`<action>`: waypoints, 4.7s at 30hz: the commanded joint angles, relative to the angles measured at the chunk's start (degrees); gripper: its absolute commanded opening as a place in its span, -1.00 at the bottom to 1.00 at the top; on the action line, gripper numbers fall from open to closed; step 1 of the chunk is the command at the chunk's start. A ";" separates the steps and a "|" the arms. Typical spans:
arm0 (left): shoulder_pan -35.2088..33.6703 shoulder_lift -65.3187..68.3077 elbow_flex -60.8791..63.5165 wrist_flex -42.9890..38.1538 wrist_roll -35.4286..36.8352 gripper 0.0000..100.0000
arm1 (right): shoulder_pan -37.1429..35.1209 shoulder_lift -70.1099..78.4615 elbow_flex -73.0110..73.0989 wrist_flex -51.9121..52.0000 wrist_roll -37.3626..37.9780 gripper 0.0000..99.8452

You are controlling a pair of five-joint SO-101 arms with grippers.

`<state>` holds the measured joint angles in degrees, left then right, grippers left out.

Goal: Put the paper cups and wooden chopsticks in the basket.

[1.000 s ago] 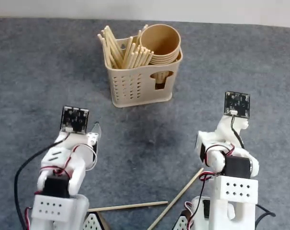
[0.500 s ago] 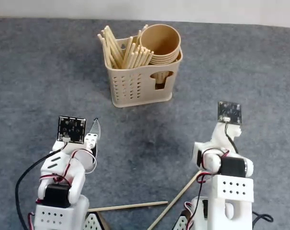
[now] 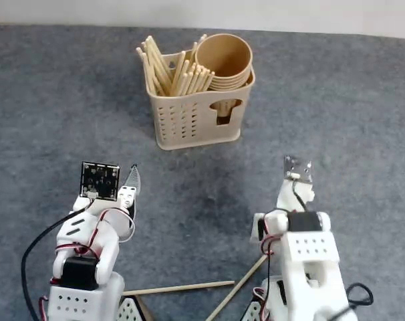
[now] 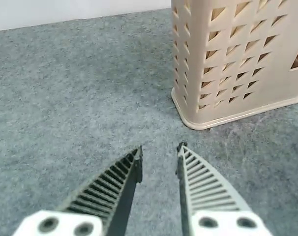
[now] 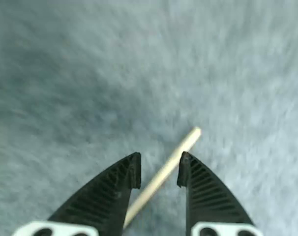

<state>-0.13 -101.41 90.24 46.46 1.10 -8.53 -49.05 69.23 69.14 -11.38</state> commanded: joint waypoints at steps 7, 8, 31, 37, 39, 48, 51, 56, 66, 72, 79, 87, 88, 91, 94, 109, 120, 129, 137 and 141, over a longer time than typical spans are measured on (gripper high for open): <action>-0.75 -0.57 -0.40 -1.14 -0.62 -0.75 | 3.21 20.26 -12.09 -0.04 -5.19 -0.72; -0.75 -0.57 -0.40 -1.14 -0.62 -0.75 | 3.74 21.49 -12.62 -0.04 -5.19 -0.72; -0.57 -0.57 -0.31 -1.14 -0.62 -0.75 | 9.01 36.79 -13.23 -12.97 -10.99 -0.99; -0.57 -0.57 -0.31 -1.14 -0.62 -0.75 | 8.92 36.70 -15.69 -12.79 -15.56 -0.99; -0.57 -0.57 -0.31 -1.14 -0.62 -0.75 | 9.01 36.70 -17.10 -9.89 -15.38 -0.99; -0.57 -0.57 -0.31 -1.14 -0.62 -0.75 | 8.66 36.70 -35.65 15.08 -15.30 -0.99; -0.57 -0.57 -0.31 -1.14 -0.62 -0.75 | 8.66 36.70 -40.13 19.65 -15.30 -0.99; -0.57 -0.57 -0.31 -1.14 -0.62 -0.75 | 8.57 36.62 -46.90 24.75 -15.30 -0.99; -0.75 -0.75 -0.31 -1.14 -0.62 -0.75 | 5.14 36.62 -64.13 31.69 -15.56 -0.99; -0.75 -0.75 -0.31 -1.14 -0.62 -0.75 | 0.84 36.62 -73.27 31.69 -15.65 -0.99; -0.75 -0.66 -0.31 -1.14 -0.62 -0.75 | -3.74 36.62 -90.15 31.69 -15.38 -0.99; -0.75 -0.57 -0.31 -1.14 -0.62 -0.75 | -9.54 37.14 -109.85 27.38 -15.30 -0.99; -0.75 -0.57 -0.31 -1.14 -0.62 -0.75 | -9.63 37.14 -111.34 25.89 -15.21 -0.99; -0.75 -0.57 -0.31 -1.14 -0.62 -0.75 | -9.89 37.14 -114.42 21.32 -14.15 -0.99; -0.75 -0.57 -0.31 -1.14 -0.62 -0.75 | -10.86 36.88 -114.86 17.54 -8.35 -0.99; -0.66 -1.01 -0.40 0.35 -0.62 -0.75 | -11.47 37.23 -114.86 -11.47 -5.54 -0.99; -0.66 -1.01 -0.40 0.44 -0.62 -0.75 | -19.21 37.32 -105.89 -21.41 7.47 -0.99; -0.75 -1.01 -0.48 0.44 -0.62 -0.75 | -19.30 37.23 -94.37 -25.01 7.82 -0.99; -0.75 -1.01 -0.48 0.44 -0.62 -0.75 | -23.34 37.32 -84.44 -25.01 11.43 -0.99; -0.75 -1.01 -0.48 0.44 -0.62 -0.75 | -25.63 37.32 -78.55 -25.10 15.56 -0.99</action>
<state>-0.57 -101.67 90.24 46.73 0.92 -32.26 -11.52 -11.03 45.58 1.54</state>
